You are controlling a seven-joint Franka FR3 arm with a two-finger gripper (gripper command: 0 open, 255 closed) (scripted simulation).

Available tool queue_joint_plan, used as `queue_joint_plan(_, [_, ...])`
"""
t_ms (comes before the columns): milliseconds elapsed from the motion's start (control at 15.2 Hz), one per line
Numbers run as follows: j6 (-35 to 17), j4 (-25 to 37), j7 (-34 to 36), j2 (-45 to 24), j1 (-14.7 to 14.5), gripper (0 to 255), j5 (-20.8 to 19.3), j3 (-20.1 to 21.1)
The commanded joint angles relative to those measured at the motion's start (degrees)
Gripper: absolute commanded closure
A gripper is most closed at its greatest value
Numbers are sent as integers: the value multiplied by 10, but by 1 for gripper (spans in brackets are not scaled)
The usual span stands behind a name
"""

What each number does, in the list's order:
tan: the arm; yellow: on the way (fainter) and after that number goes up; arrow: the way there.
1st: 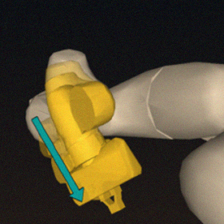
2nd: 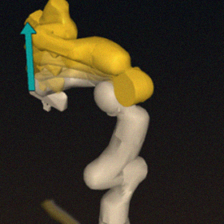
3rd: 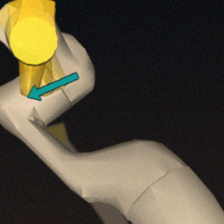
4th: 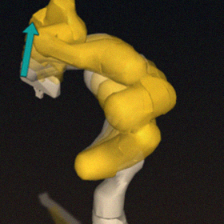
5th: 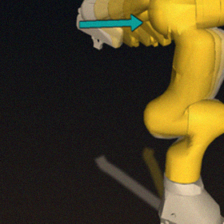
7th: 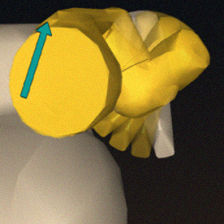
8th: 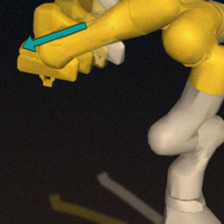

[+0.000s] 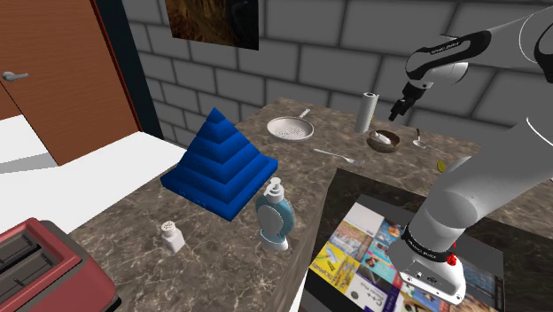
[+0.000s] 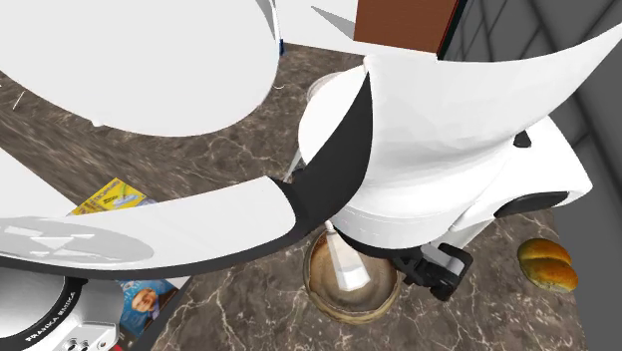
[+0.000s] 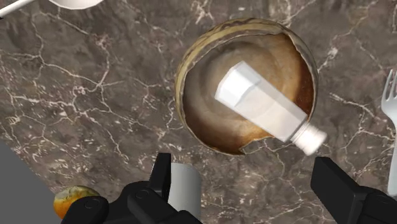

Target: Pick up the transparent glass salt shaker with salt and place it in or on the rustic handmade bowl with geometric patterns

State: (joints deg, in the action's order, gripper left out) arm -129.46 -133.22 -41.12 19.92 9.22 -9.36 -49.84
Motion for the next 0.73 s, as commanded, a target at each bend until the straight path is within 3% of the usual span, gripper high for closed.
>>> queue_joint_plan(0, [34, 15, 10, 22, 11, 0, -13, 15])
queue_joint_plan(132, [71, 33, 17, 42, 20, 0, -22, 31])
queue_joint_plan(660, [70, 33, 17, 41, 20, 0, -21, 31])
